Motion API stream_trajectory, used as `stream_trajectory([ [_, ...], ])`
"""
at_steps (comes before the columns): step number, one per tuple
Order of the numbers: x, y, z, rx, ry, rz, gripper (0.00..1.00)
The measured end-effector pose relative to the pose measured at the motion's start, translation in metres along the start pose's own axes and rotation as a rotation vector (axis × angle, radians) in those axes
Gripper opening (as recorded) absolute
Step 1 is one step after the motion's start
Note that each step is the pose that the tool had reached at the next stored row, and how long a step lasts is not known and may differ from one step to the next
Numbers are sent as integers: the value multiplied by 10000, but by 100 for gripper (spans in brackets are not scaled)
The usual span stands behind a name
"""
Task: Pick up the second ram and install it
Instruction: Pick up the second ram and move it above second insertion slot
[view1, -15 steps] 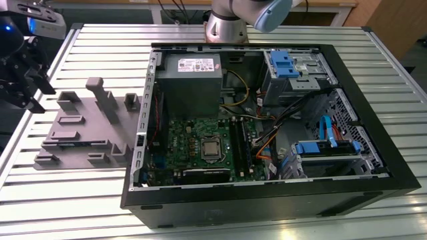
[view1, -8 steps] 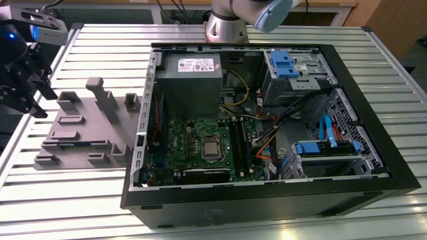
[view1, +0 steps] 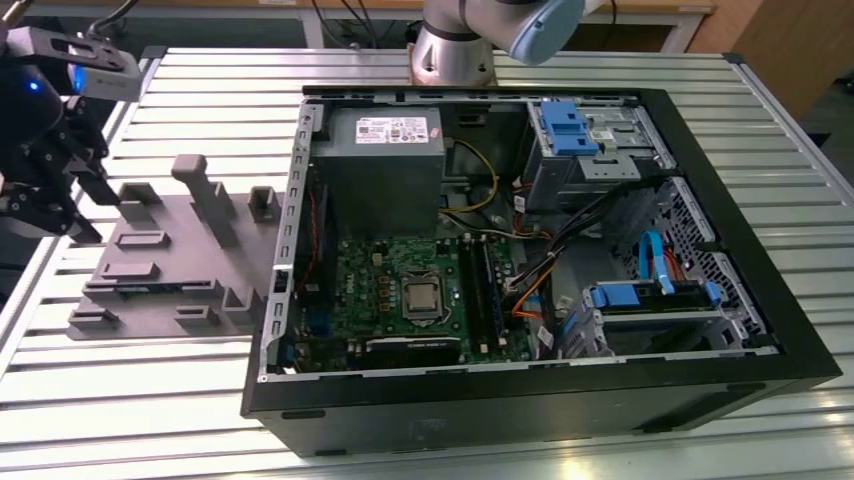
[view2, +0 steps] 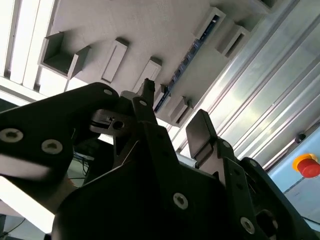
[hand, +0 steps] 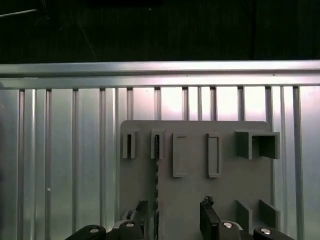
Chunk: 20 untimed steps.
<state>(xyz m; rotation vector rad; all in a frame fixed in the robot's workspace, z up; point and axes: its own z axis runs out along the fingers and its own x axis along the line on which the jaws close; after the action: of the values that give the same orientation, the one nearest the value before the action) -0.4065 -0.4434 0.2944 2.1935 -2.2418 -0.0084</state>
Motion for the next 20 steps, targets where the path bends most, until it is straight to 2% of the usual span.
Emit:
stream_trajectory([
  [4, 4, -1, 48, 14, 2, -173, 53],
  [9, 17, -2, 100, 36, 3, -183, 53],
  [20, 44, -4, 268, 36, 3, -197, 53],
])
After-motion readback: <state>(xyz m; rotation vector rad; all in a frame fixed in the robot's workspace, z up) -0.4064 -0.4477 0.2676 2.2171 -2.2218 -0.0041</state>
